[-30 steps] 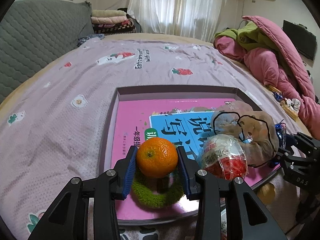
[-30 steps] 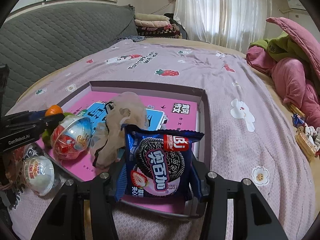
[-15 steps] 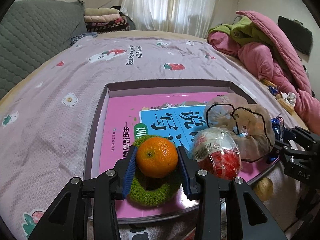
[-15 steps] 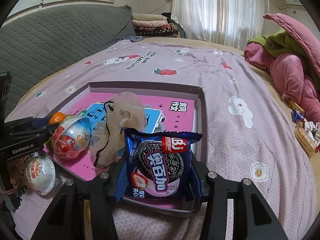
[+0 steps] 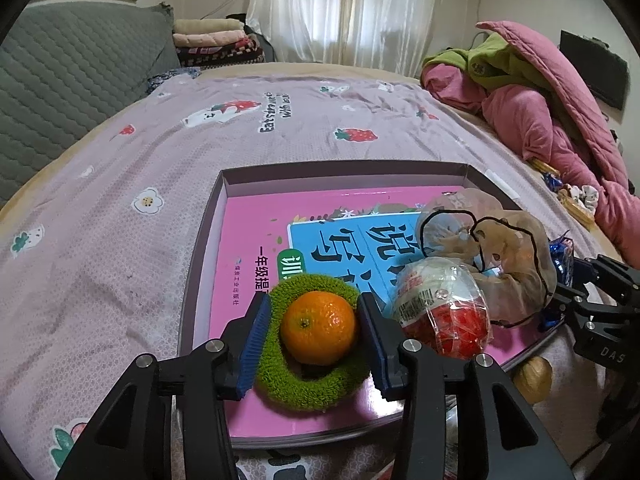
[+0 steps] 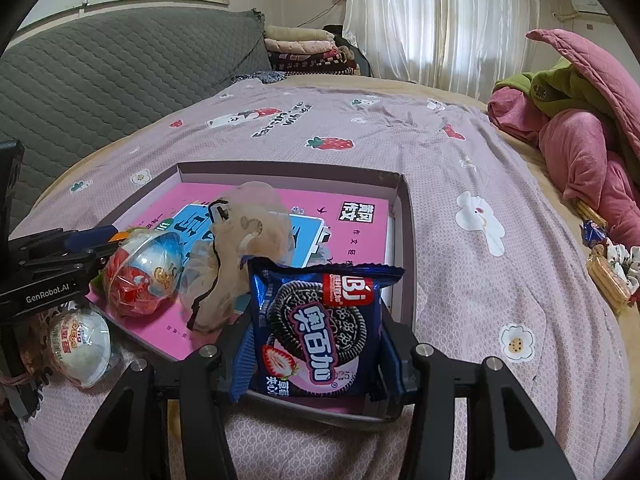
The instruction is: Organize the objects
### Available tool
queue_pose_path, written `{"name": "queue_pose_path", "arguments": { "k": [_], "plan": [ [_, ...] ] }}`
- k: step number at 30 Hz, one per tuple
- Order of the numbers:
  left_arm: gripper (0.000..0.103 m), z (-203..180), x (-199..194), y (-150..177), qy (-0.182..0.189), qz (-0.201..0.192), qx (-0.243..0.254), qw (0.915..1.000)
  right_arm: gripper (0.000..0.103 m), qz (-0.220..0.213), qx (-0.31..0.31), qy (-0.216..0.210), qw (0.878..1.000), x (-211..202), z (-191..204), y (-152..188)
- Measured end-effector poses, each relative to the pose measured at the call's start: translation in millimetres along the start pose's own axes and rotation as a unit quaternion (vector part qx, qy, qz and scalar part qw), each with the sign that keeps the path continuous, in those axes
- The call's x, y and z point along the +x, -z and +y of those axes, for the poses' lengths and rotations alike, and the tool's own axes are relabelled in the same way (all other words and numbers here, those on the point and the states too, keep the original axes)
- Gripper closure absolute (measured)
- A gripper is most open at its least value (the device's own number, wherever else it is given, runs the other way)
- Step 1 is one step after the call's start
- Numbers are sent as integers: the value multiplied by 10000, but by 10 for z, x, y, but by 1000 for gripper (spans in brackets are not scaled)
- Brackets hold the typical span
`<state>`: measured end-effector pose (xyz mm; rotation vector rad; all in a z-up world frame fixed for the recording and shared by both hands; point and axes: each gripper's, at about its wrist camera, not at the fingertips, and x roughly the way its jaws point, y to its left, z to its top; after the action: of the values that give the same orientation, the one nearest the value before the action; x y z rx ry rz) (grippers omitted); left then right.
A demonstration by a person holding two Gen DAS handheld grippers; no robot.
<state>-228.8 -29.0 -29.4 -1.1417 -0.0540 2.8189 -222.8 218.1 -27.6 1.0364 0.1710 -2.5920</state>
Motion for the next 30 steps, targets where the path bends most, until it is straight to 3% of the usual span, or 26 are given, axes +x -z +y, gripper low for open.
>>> {"name": "queue_pose_path", "arguments": {
  "k": [7, 10, 30],
  "plan": [
    [55, 35, -37, -24, 8, -55, -59, 10000, 50, -41, 23, 34, 10000, -26, 13, 1],
    [53, 38, -68, -40, 15, -97, -64, 9999, 41, -76, 45, 35, 10000, -36, 0, 2],
    [43, 38, -274, -18, -127, -165, -170, 9996, 40, -228, 67, 33, 9997, -107, -16, -47]
  ]
}}
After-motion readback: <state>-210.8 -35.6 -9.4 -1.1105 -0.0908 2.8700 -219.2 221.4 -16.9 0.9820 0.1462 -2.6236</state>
